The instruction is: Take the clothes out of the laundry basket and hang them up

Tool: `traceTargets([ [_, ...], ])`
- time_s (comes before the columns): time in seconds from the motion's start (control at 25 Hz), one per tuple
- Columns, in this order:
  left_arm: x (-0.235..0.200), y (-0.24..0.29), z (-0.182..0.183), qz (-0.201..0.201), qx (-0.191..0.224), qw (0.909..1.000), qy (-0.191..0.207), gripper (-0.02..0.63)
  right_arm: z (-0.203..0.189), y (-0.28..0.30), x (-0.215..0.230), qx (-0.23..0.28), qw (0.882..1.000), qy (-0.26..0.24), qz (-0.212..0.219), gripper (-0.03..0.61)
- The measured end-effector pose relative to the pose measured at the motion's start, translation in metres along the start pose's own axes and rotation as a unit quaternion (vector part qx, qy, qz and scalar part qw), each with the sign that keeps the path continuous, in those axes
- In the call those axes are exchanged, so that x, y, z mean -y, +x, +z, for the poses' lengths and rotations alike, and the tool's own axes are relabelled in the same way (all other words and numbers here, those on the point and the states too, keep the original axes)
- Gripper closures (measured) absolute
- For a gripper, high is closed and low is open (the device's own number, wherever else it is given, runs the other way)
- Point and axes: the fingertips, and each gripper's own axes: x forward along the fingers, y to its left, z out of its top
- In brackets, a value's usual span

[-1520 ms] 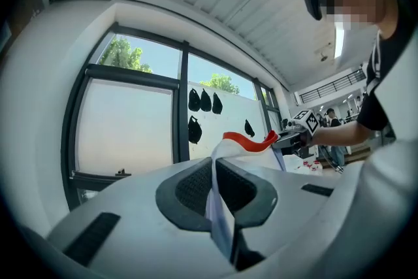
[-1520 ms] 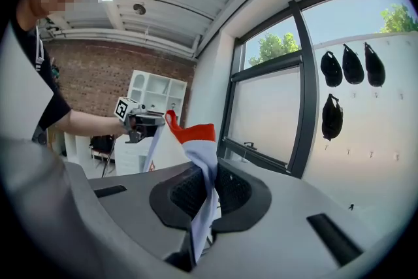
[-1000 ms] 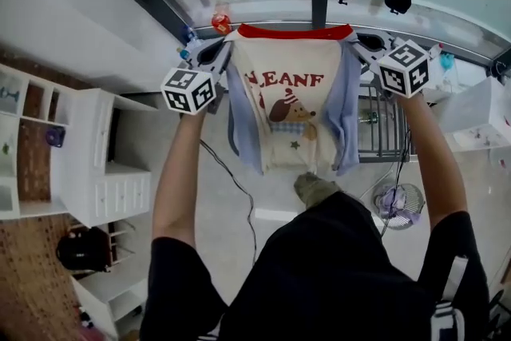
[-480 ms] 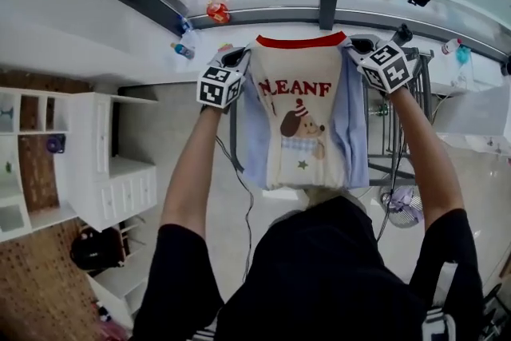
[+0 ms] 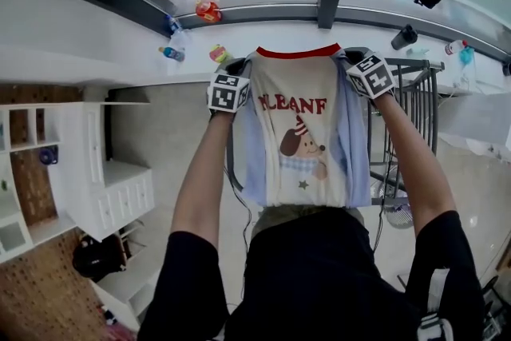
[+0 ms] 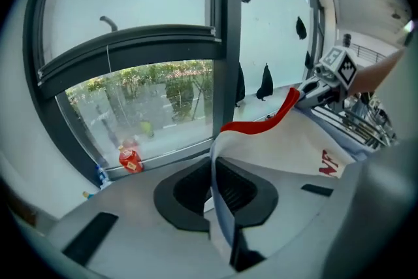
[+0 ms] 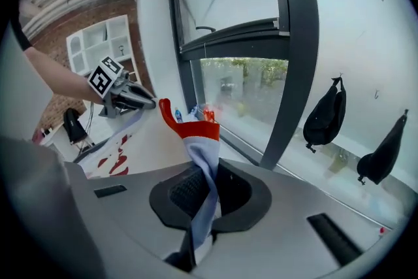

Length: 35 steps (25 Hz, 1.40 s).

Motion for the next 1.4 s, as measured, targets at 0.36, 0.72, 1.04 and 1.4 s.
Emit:
traceTargets([
  [0.36, 0.006, 0.02, -0.028, -0.024, -0.032, 0.9991, 0.016, 0.466, -0.022, 0.014, 0.009, -0.027, 0.998, 0.02, -0.046, 0.569],
  [0.72, 0.002, 0.006, -0.036, -0.061, -0.011, 0.9972, -0.043, 0.398, -0.01, 0.0, 0.016, -0.027, 0.997, 0.01, -0.066, 0.343],
  [1.04, -0.014, -0.037, -0.038, -0.052, 0.016, 0.9966, -0.062, 0.382, -0.027, -0.037, 0.008, -0.039, 0.995, 0.05, -0.073, 0.33],
  [1.4, -0.003, -0.109, -0.038, -0.086, 0.08, 0.9905, -0.071, 0.382, -0.063, -0.062, -0.022, -0.061, 0.986, 0.084, -0.132, 0.33],
])
